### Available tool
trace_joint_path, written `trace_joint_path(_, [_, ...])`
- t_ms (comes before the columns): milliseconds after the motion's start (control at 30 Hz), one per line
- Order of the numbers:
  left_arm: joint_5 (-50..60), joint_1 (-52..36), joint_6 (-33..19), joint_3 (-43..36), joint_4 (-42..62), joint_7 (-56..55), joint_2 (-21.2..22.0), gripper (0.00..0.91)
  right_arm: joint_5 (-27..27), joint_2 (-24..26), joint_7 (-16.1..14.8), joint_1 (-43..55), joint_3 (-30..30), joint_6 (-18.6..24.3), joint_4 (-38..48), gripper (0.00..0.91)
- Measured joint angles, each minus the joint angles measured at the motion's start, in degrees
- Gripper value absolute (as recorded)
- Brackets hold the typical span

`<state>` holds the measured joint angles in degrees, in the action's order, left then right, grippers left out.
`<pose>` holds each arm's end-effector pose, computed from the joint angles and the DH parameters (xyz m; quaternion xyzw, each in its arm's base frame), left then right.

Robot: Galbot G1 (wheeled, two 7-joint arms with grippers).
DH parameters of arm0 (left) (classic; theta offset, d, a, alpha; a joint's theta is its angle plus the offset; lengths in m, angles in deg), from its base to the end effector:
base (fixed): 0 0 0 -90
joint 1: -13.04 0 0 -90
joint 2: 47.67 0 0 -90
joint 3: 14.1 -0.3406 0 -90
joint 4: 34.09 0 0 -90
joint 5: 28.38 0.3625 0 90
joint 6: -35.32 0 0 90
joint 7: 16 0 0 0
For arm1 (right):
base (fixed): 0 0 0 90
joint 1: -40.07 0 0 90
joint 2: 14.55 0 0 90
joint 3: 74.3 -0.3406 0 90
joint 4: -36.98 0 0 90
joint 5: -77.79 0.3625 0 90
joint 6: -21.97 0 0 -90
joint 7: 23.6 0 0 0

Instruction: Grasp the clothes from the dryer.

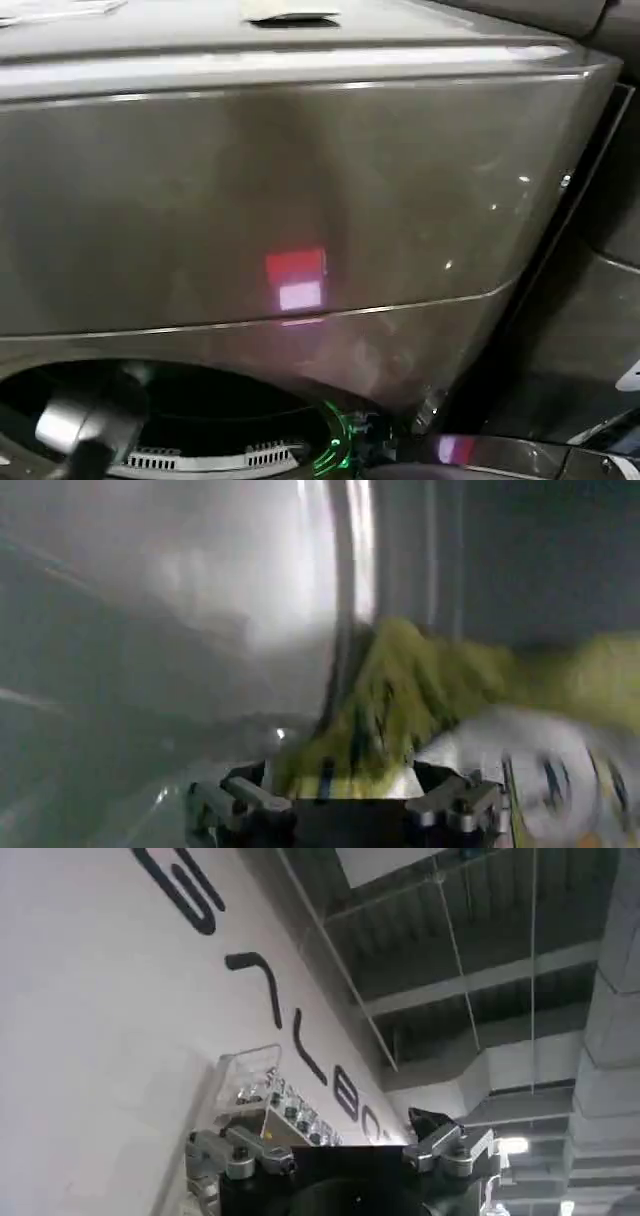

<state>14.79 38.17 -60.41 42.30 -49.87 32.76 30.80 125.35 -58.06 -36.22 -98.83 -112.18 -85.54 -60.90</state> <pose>0.6563 0.0844 -0.2172 -0.3922 -0.6708 -0.5476 0.3104 -0.1410 -0.4061 0.1696 0.4669 0.7937 -0.2493 0.3000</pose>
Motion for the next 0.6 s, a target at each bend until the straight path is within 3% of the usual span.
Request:
trace_joint_path(133, [3.97, -0.05, 0.27, 0.06, 1.45, 0.40, 0.82, 0.907, -0.13, -0.03, -0.06, -0.05, -0.05, 0.11, -0.01, 0.907])
trace_joint_path(167, [4.68, -0.04, 0.36, 0.07, 1.80, 0.50, 1.01, 0.819, -0.14, -0.04, -0.08, -0.12, -0.11, 0.14, -0.01, 0.907])
trace_joint_path(267, [6.23, -0.09, 0.39, 0.06, 2.78, 1.09, 1.66, 0.137, -0.18, -0.23, -0.13, -0.33, -0.20, 0.24, -0.03, 0.907])
trace_joint_path(400, [6.91, -0.27, 0.25, 0.04, 3.79, 1.78, 2.16, 0.000, -0.18, -0.30, -0.18, -0.69, -0.55, 0.41, -0.01, 0.907])
trace_joint_path(600, [6.99, 0.16, -0.44, 0.29, 4.03, 2.68, 1.78, 0.000, -0.17, -0.54, -0.17, -0.76, -0.35, 0.49, -0.38, 0.907])
